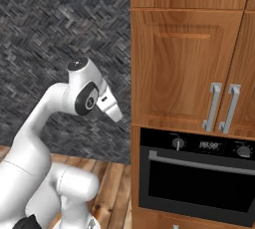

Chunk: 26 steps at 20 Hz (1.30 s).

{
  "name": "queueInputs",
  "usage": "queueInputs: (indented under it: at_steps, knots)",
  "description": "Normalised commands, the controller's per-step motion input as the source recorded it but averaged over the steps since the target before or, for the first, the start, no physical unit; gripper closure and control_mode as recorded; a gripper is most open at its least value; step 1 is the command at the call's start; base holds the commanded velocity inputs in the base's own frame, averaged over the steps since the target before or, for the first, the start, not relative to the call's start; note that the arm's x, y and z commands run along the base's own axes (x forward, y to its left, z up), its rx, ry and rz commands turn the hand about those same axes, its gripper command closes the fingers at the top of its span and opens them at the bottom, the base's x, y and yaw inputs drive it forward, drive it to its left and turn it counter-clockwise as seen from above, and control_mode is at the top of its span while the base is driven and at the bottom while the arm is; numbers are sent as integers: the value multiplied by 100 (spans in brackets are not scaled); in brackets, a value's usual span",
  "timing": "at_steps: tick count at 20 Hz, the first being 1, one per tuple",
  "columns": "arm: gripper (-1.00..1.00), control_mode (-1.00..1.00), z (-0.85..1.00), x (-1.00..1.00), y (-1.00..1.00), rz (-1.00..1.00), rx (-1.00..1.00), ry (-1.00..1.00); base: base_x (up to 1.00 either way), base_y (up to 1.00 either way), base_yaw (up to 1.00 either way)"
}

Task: Take the fish from the oven and place it on the plate on the counter.

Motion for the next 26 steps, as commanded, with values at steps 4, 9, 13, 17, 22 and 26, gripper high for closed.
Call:
queueInputs:
  at_steps: [4, 9, 13, 17, 22, 26]
  knots:
    - [-100, -100, -17, 0, -93, -26, 18, -1, 0, 0, 0]
    - [-100, -100, -6, 0, -100, -11, 34, -4, 0, 0, 0]
    - [-100, -100, -23, 2, -100, -6, 30, 4, 0, 0, 0]
    - [-100, -100, -29, 7, -99, -5, 18, 17, 0, 0, 0]
    - [-100, -100, -91, 32, -91, -3, 22, 10, 0, 0, 0]
    - [-100, -100, -96, 26, -67, -2, 29, -4, 0, 0, 0]
